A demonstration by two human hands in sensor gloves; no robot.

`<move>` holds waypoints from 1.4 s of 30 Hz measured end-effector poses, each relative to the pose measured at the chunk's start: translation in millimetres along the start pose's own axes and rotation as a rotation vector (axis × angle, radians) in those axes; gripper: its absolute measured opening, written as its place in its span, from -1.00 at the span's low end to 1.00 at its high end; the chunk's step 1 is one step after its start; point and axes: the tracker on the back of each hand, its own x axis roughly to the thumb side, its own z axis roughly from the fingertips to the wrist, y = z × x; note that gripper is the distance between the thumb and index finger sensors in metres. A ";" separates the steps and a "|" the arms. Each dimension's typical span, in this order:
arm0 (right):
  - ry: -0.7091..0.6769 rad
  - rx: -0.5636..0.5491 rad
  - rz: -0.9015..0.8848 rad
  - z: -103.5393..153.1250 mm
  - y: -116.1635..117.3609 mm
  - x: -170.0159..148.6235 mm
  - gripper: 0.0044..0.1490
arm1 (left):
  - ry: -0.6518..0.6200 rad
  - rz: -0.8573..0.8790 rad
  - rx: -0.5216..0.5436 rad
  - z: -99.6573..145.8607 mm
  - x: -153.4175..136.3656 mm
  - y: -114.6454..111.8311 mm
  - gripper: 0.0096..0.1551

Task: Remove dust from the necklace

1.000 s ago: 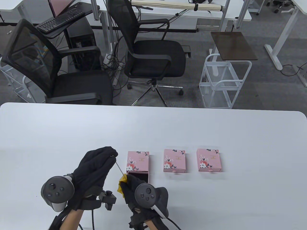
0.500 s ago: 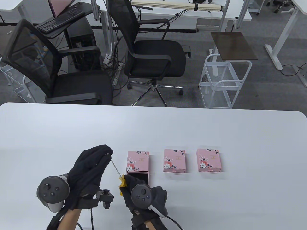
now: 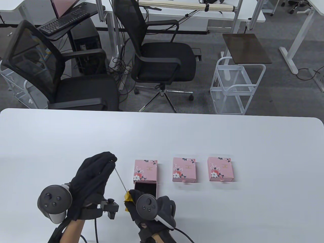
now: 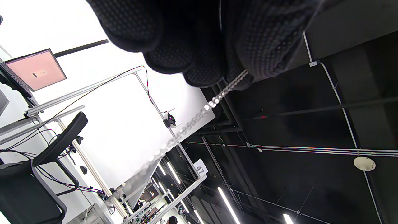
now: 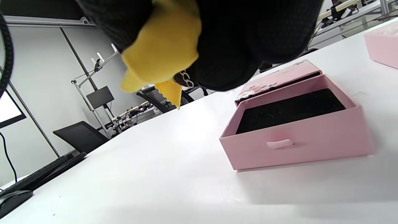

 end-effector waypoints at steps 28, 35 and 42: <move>-0.008 0.162 0.132 -1.2 14.5 3.5 -0.42 | 0.011 0.039 0.057 -1.4 -2.5 13.0 -0.62; 0.023 0.103 0.136 -2.1 -5.9 -3.3 -0.42 | 0.027 0.036 0.045 -3.3 -4.3 16.1 -0.62; 0.190 -0.017 0.176 -3.7 -57.3 -39.5 -0.41 | 0.030 0.021 0.010 -3.4 -4.2 11.2 -0.63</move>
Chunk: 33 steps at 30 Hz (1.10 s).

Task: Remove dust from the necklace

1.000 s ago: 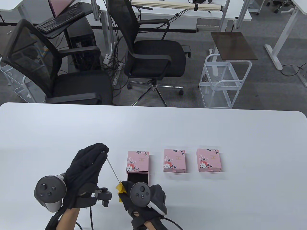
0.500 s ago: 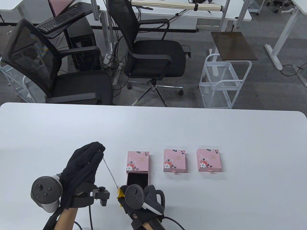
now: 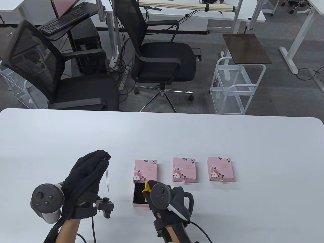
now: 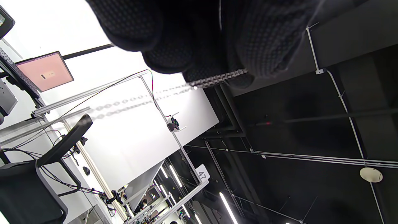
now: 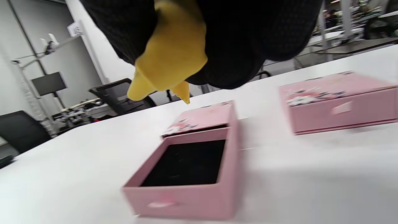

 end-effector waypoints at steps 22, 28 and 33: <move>0.154 0.405 0.392 -4.5 43.7 -55.4 -0.02 | -0.016 -0.012 -0.080 5.3 1.0 -23.0 -0.62; 0.062 0.228 0.307 1.4 -3.8 -28.0 -0.07 | -0.006 -0.011 -0.094 4.0 -1.5 -23.6 -0.62; -0.158 0.039 0.060 8.8 -30.5 15.9 -0.15 | -0.004 0.002 -0.103 3.6 -0.7 -23.8 -0.62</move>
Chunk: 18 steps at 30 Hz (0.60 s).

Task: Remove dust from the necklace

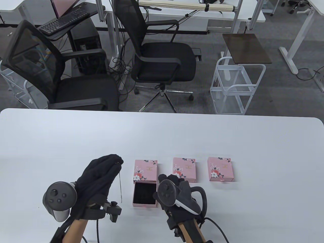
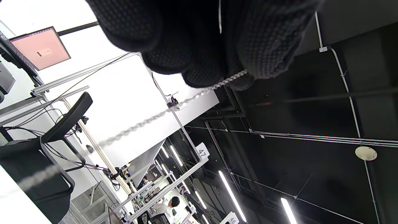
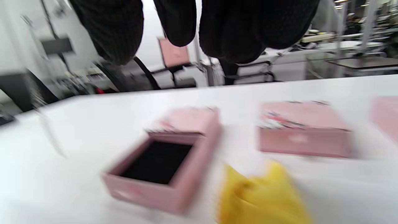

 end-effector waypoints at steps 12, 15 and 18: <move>-0.055 -0.174 -0.156 -18.9 40.7 18.9 -0.56 | 0.022 -0.026 -0.040 -2.0 -8.7 -9.5 -0.62; -0.020 -0.194 -0.155 -18.2 39.4 7.1 -0.56 | 0.040 -0.060 -0.005 -3.1 -13.7 -5.2 -0.62; 0.024 -0.229 -0.155 -17.6 37.3 -5.3 -0.57 | 0.066 -0.096 0.022 -5.3 -20.8 -0.4 -0.63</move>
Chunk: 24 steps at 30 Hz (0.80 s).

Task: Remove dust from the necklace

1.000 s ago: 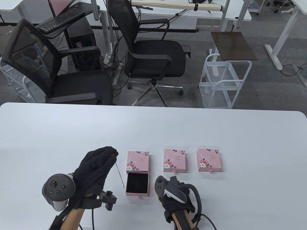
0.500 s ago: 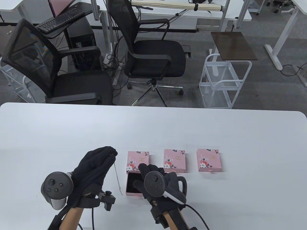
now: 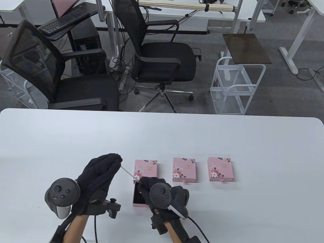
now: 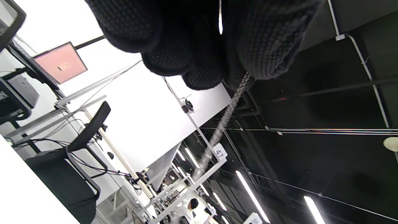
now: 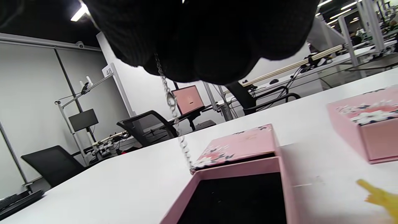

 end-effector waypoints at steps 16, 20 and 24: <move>0.046 -0.049 0.059 -2.6 13.8 -12.2 -0.56 | 0.022 -0.450 -0.393 10.5 -35.3 -90.2 -0.62; 0.046 -0.009 0.087 -2.8 19.4 -11.6 -0.56 | 0.025 -0.477 -0.471 16.0 -49.7 -108.6 -0.62; 0.050 0.071 0.116 -4.6 29.5 -9.3 -0.56 | 0.062 -0.535 -0.514 18.9 -63.7 -117.3 -0.62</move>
